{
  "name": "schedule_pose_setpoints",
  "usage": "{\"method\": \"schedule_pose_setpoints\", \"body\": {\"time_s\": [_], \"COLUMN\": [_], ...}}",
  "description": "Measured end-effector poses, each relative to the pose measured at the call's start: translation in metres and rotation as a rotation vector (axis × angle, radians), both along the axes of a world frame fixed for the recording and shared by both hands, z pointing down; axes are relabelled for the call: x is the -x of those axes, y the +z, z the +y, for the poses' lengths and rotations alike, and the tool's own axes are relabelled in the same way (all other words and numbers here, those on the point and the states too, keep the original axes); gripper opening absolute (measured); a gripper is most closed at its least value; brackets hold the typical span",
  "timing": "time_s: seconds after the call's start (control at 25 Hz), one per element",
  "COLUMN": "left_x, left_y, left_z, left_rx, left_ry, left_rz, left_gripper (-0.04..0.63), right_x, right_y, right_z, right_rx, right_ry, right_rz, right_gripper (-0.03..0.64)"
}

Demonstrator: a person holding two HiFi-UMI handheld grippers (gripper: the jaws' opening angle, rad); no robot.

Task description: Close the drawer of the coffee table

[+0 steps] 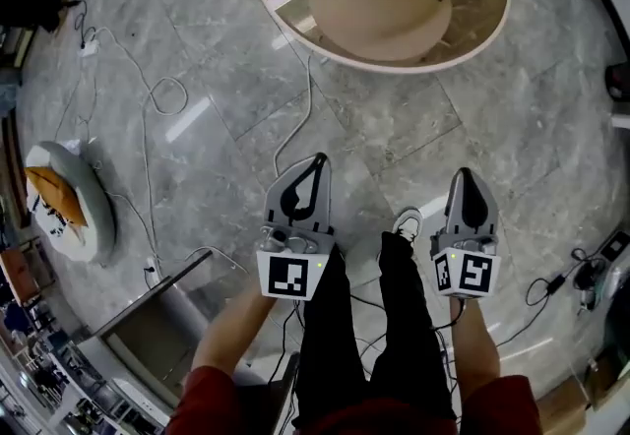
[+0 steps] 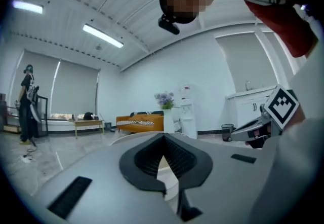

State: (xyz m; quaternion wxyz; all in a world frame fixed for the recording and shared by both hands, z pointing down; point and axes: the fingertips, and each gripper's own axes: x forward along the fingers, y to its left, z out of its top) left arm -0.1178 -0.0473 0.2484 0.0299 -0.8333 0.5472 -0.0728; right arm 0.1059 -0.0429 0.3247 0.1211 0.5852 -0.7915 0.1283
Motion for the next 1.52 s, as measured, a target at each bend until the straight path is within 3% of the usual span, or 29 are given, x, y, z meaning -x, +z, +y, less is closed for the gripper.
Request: {"method": "schedule_pose_setpoints", "body": {"time_s": [0.12,0.28,0.48,0.64,0.92,1.52], "left_x": [0.015,0.032,0.04,0.043,0.067,0.074], "left_y": [-0.101,-0.211,-0.334,-0.393,-0.442,-0.448], "left_z": [0.01,0.032,0.046,0.058,0.054,0.045], "left_rx": [0.073,0.168,0.087,0.025,-0.069,-0.095], "left_ry": [-0.05,-0.144,-0.142,-0.135,-0.143,-0.146], "left_rz": [-0.018,0.014,0.067,0.05,0.028,0.036], "left_gripper": [0.013,0.012,0.012,0.013,0.013,0.014], "right_x": [0.007,0.025,0.042,0.04,0.045,0.056], "right_y": [-0.111,-0.257,-0.399,-0.466,-0.526,-0.526], "right_z": [-0.004,-0.005,-0.006,0.004,0.007,0.01], "right_rx": [0.028,-0.03,-0.188,-0.273,-0.4,-0.392], "right_ry": [0.004,-0.012,-0.061,-0.055,-0.023,-0.023], "right_rz": [-0.034,-0.061,-0.063,-0.025,-0.025,-0.018], "right_gripper": [0.025,0.025,0.025,0.025,0.025,0.025]}}
